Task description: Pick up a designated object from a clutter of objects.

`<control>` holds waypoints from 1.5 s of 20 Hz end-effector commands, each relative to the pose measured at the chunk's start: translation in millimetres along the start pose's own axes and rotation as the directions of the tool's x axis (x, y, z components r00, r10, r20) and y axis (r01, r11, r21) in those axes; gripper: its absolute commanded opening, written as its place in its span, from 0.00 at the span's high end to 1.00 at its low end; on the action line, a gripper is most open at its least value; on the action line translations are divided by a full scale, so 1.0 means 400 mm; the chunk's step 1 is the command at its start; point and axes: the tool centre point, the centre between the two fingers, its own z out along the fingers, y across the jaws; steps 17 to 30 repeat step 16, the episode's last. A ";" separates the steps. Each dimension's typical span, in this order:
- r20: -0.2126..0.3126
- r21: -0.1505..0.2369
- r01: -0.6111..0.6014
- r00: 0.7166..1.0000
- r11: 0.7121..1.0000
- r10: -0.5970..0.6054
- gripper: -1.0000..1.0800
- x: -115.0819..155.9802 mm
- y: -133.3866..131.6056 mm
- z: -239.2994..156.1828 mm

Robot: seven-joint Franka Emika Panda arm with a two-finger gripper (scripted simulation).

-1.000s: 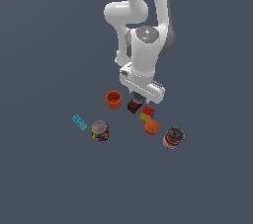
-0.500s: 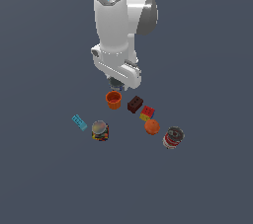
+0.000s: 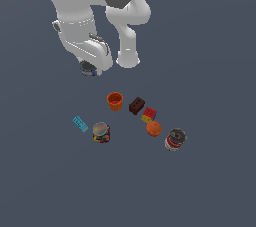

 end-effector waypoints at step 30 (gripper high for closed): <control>-0.001 -0.003 0.001 1.000 1.000 -0.001 1.00 0.116 0.127 -0.151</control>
